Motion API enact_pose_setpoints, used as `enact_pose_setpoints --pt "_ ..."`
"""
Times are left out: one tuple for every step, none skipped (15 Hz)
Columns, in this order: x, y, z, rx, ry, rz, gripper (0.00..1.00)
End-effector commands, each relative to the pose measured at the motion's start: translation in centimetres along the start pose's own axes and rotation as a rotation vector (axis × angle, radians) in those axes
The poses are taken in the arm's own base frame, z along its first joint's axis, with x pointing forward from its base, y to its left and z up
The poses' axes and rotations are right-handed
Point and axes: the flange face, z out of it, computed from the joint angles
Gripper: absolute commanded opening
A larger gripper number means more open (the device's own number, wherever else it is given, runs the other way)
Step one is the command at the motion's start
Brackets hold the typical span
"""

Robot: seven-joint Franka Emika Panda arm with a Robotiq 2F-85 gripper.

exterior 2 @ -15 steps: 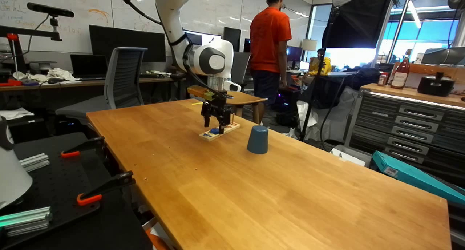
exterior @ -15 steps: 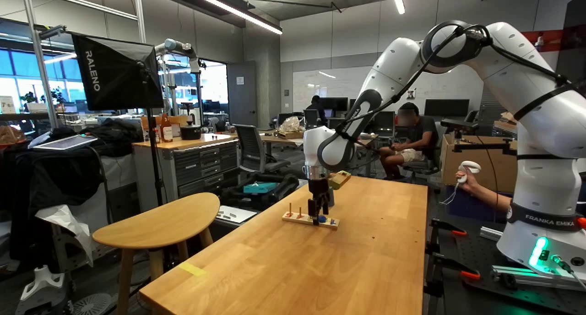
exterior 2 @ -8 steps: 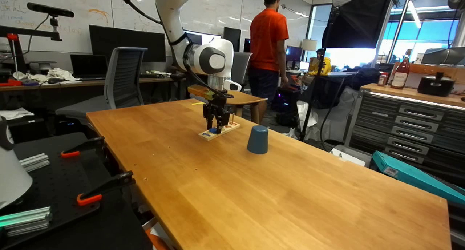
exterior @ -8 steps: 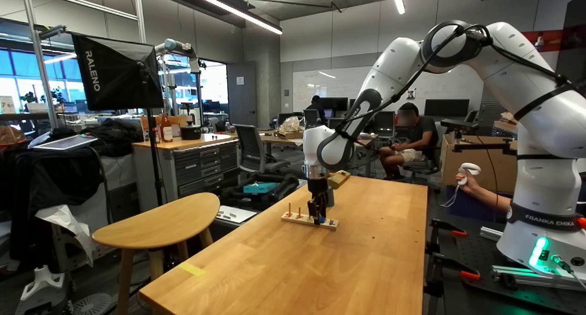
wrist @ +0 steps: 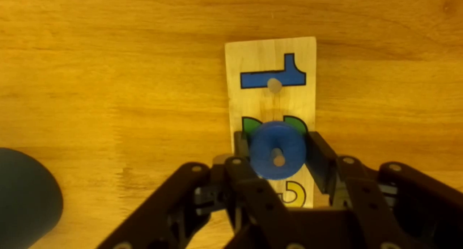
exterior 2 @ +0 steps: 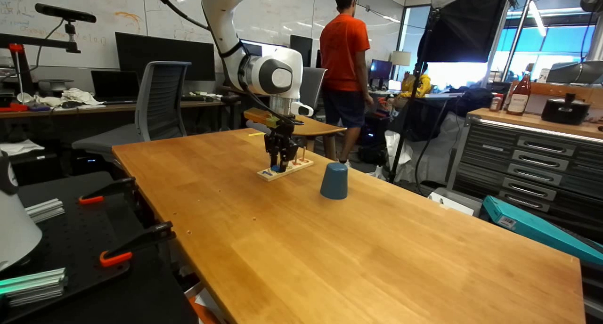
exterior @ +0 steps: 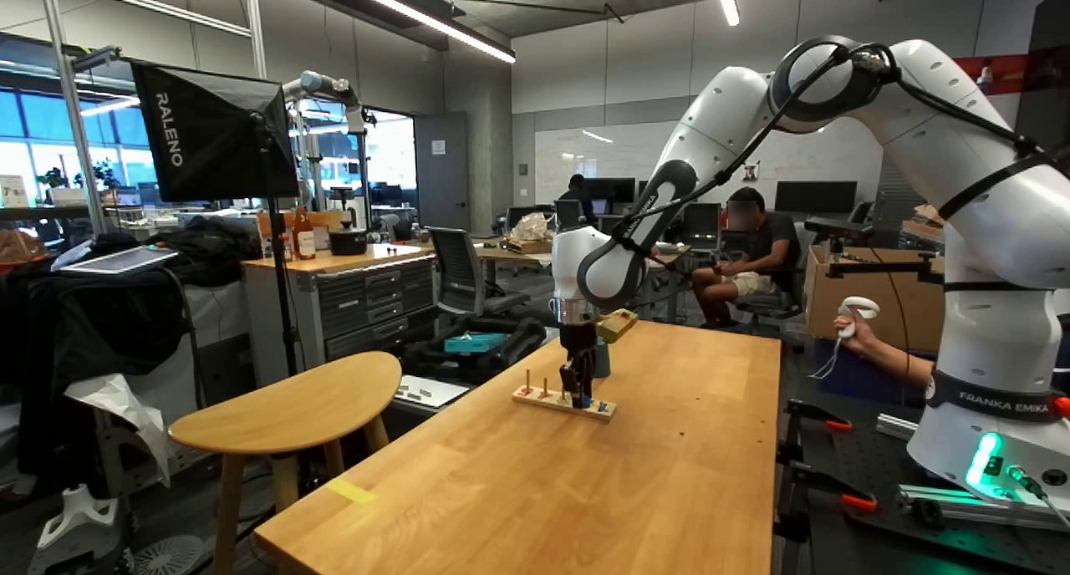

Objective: Remove the blue ring from the wooden stand

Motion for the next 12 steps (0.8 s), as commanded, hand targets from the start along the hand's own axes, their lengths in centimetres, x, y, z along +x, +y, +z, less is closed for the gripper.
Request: enact_pose_setpoints --pt "0.3 -0.5 0.2 0.029 0.000 -0.016 0.18" --pt "0.4 -0.5 -0.3 0.026 0.006 -0.017 0.18" --pt "0.4 -0.3 -0.7 0.027 0.007 -0.018 0.18" --pt "0.4 0.1 -1.4 0.018 0.012 -0.017 0.18" --pt "0.4 0.4 -1.8 0.015 0.015 -0.016 0.18" --pt "0.4 0.8 -2.3 0.009 0.021 -0.011 0.18" --pt "0.4 1.3 -2.8 0.007 0.024 -0.005 0.18" --pt "0.4 1.9 -3.3 0.006 0.027 0.000 0.18" --pt "0.4 2.5 -3.8 0.002 0.034 0.009 0.18" --pt "0.4 3.3 -4.3 -0.001 0.039 0.019 0.18" --pt "0.3 4.3 -4.6 -0.005 0.042 0.033 0.18" --pt "0.2 5.2 -4.7 -0.005 0.041 0.048 0.18"
